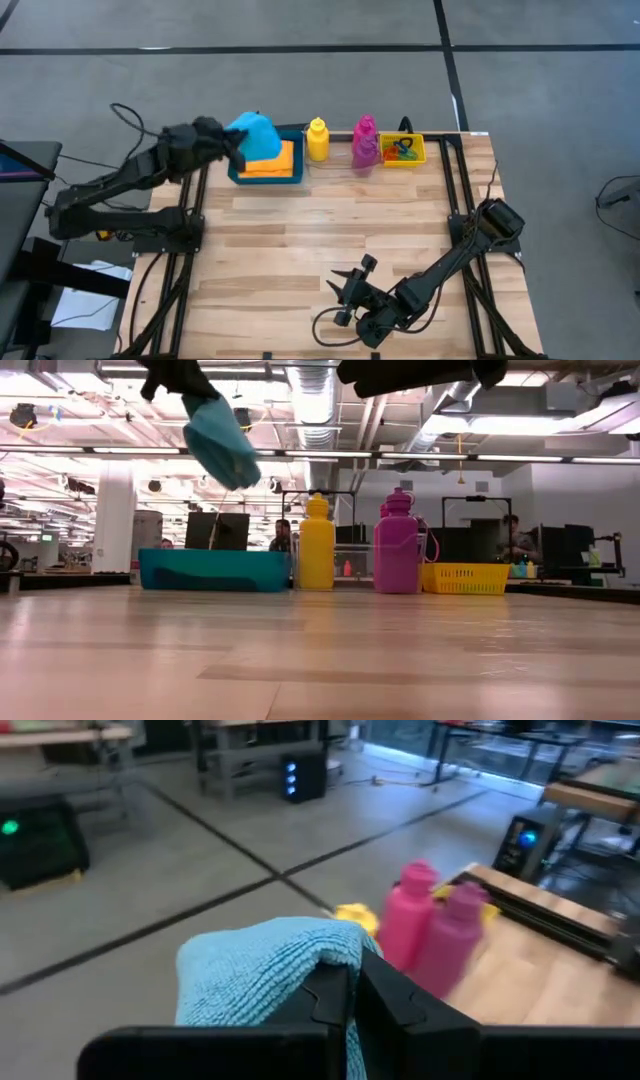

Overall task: Pick & Place Sports Items
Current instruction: Put the blue towel into the blue bin

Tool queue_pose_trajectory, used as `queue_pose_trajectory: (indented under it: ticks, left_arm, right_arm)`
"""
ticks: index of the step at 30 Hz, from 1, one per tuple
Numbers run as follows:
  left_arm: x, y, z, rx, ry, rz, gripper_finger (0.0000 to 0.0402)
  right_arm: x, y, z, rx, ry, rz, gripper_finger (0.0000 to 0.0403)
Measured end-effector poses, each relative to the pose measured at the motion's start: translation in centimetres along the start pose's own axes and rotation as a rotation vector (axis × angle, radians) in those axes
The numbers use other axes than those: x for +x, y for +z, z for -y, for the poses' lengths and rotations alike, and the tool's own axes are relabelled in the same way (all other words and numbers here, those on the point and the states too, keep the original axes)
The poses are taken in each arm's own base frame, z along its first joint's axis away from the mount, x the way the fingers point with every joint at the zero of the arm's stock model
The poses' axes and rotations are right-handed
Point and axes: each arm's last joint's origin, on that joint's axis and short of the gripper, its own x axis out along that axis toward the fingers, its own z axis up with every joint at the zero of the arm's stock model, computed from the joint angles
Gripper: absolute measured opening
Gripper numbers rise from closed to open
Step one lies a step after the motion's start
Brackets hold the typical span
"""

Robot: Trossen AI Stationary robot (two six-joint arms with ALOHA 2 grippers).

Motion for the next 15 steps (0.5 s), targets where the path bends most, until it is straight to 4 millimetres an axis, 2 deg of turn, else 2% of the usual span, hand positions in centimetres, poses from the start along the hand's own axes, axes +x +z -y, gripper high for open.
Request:
queue_pose_trajectory:
  ticks: [7,12,15]
  left_arm:
    - [4.3,-0.8,-2.2,-0.058,0.031,-0.118,0.0007]
    - [8.5,-2.1,-2.2,-0.110,0.010,-0.189,0.0005]
    - [10.9,-3.8,-2.0,-0.135,0.029,-0.279,0.0009]
  right_arm:
    - [-0.1,-0.2,-0.3,0.085,0.082,-0.064,0.0119]
    - [-0.3,-0.3,-0.4,0.104,0.098,-0.075,0.0119]
    - [-0.3,-0.3,-0.4,0.104,0.099,-0.076,0.0119]
